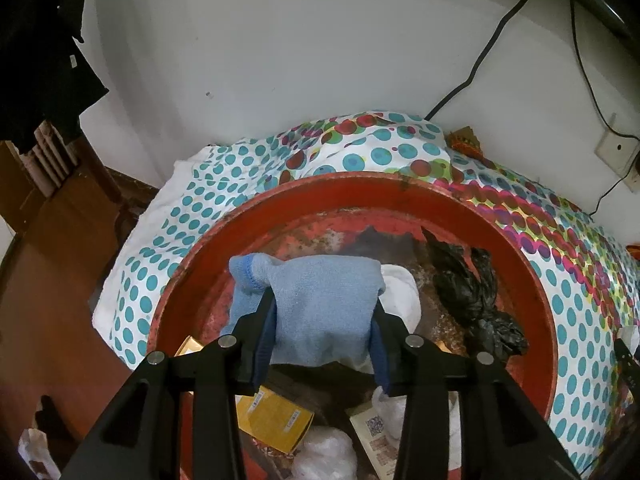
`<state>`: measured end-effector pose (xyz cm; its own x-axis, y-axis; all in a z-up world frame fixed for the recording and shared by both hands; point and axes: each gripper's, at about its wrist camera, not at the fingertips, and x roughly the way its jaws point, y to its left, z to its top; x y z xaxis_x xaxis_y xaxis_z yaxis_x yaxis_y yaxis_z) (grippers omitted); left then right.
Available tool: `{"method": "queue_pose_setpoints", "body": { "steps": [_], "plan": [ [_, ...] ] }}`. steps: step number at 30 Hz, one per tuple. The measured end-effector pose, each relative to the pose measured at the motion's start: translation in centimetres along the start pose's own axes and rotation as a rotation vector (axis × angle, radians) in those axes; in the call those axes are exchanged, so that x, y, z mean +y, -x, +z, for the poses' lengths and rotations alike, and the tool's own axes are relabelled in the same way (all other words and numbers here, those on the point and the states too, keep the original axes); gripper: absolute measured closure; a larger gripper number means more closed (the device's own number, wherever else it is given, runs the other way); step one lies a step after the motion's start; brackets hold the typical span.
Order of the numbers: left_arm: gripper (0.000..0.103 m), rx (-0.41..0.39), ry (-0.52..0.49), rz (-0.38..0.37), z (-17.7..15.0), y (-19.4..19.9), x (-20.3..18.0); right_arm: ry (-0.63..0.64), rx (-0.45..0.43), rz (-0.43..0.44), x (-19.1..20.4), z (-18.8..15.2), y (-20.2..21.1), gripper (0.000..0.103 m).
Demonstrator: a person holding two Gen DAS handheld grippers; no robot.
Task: Organize objects
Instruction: 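Carry the light blue sock in the left gripper over the red tray, then release the blue sock onto the tray and open the left gripper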
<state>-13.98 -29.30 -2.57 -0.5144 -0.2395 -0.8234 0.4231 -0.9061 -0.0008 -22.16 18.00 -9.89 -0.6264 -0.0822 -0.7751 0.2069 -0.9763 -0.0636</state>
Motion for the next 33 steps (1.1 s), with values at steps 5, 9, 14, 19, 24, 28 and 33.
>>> {"method": "queue_pose_setpoints", "body": {
  "steps": [5, 9, 14, 19, 24, 28, 33],
  "plan": [
    [0.050, 0.000, -0.009, -0.020, 0.0, -0.1, 0.1, 0.001, 0.000, -0.001, 0.0, 0.0, 0.0, 0.044],
    [0.032, -0.013, -0.004, -0.011, -0.3, 0.4, 0.4, 0.006, 0.000, -0.008, 0.1, 0.0, 0.0, 0.044],
    [0.014, -0.068, 0.003, -0.016, -1.1, 2.6, 1.0, 0.004, -0.002, -0.006, 0.1, 0.1, 0.0, 0.044],
    [0.000, -0.108, -0.008, 0.000, -2.8, 5.0, 2.0, 0.010, -0.006, -0.010, 0.3, 0.1, 0.1, 0.045],
    [0.000, -0.108, 0.013, 0.021, -4.8, 5.7, 3.4, 0.000, -0.003, 0.013, 1.2, 0.3, 0.8, 0.046],
    [0.000, -0.141, 0.000, 0.080, -6.3, 6.4, 3.8, 0.043, -0.034, 0.048, 4.0, 1.3, 2.7, 0.046],
    [0.000, -0.154, -0.046, 0.129, -7.8, 7.0, 3.7, 0.117, -0.064, 0.131, 9.4, 3.3, 5.1, 0.046]
  ]
}}
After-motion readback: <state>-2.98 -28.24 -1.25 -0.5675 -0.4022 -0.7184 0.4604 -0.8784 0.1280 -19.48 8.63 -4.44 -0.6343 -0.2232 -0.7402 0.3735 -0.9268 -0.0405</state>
